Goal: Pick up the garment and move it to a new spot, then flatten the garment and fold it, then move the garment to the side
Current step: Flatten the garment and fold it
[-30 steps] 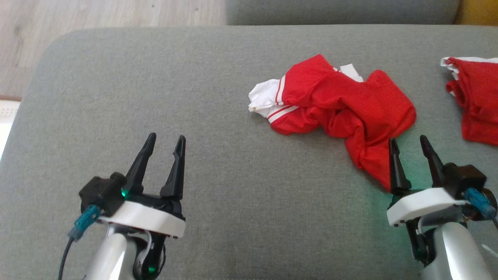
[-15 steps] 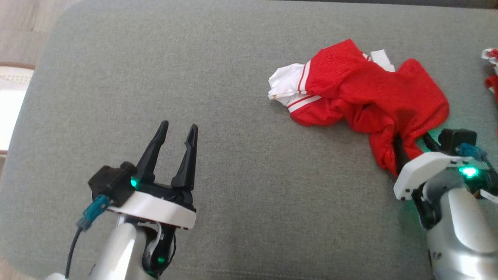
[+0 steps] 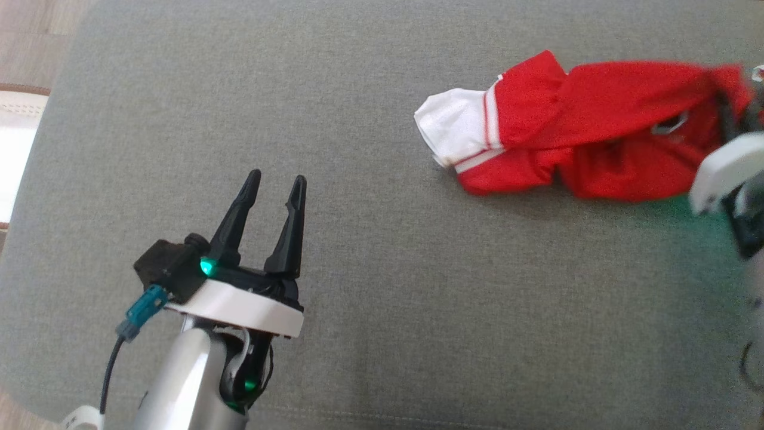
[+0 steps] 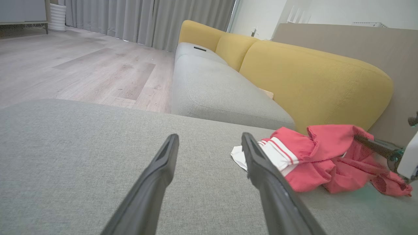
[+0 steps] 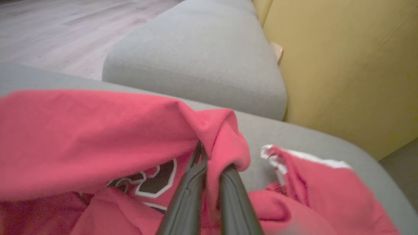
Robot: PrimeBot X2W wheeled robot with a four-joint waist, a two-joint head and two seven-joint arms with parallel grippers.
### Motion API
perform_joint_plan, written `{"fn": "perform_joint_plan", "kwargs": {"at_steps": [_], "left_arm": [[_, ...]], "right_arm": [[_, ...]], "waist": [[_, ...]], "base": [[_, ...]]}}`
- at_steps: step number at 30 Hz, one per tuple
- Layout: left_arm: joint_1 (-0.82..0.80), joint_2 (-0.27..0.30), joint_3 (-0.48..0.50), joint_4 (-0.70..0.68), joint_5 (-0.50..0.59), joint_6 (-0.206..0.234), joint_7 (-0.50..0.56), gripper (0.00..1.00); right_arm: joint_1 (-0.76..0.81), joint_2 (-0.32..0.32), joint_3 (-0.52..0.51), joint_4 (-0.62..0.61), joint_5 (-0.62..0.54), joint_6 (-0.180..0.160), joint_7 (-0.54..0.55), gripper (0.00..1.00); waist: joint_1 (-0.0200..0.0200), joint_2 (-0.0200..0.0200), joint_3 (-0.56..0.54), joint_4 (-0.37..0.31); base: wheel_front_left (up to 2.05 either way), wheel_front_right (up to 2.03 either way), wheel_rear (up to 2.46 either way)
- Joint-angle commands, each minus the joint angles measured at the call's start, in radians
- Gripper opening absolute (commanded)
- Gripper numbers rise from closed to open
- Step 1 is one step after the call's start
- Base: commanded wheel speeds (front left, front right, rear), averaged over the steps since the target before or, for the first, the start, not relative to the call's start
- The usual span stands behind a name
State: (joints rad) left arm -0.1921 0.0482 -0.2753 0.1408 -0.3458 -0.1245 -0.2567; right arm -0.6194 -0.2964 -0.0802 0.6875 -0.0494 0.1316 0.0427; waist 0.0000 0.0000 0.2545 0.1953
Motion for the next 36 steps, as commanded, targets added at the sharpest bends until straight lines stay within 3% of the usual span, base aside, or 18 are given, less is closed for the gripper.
{"fn": "perform_joint_plan", "kwargs": {"at_steps": [1, 3, 4, 5, 14, 26, 36], "left_arm": [[-0.038, 0.003, 0.032, -0.033, -0.007, -0.006, -0.005, 1.00], [-0.037, 0.003, 0.031, -0.032, -0.010, -0.006, -0.005, 1.00], [-0.036, 0.003, 0.031, -0.030, -0.012, -0.006, -0.005, 1.00], [-0.035, 0.003, 0.030, -0.028, -0.013, -0.006, -0.005, 1.00], [-0.012, 0.002, 0.053, -0.030, -0.019, -0.006, -0.005, 1.00], [0.023, 0.002, 0.084, -0.064, -0.015, -0.006, -0.005, 1.00], [0.038, 0.002, 0.068, -0.055, -0.016, -0.006, -0.005, 1.00]], "right_arm": [[-0.051, -0.029, 0.020, -0.021, -0.014, -0.001, -0.019, 0.00], [-0.080, -0.042, 0.027, 0.012, -0.015, -0.001, -0.022, 0.00], [-0.087, -0.041, 0.029, 0.030, -0.009, -0.001, -0.017, 0.55], [-0.092, -0.040, 0.029, 0.044, -0.002, -0.001, -0.018, 1.00], [-0.026, 0.022, 0.048, 0.030, 0.101, -0.001, -0.131, 1.00], [0.311, 0.183, 0.139, -0.303, 0.255, -0.001, -0.249, 1.00], [0.427, 0.236, 0.109, -0.406, 0.242, -0.001, -0.223, 1.00]], "waist": [[0.0000, 0.0000, 0.000, 0.001], [0.0000, 0.0000, -0.002, 0.003], [0.0000, 0.0000, -0.005, 0.004], [0.0000, 0.0000, -0.009, 0.006], [0.0000, 0.0000, -0.055, -0.011], [0.0000, 0.0000, -0.114, -0.084], [0.0000, 0.0000, -0.119, -0.081]], "base": [[0.00, 0.00, 0.00], [0.00, 0.00, 0.00], [0.00, 0.00, 0.00], [0.00, 0.00, 0.00], [0.00, 0.00, 0.00], [0.00, 0.00, 0.00], [0.00, 0.00, 0.00]]}}
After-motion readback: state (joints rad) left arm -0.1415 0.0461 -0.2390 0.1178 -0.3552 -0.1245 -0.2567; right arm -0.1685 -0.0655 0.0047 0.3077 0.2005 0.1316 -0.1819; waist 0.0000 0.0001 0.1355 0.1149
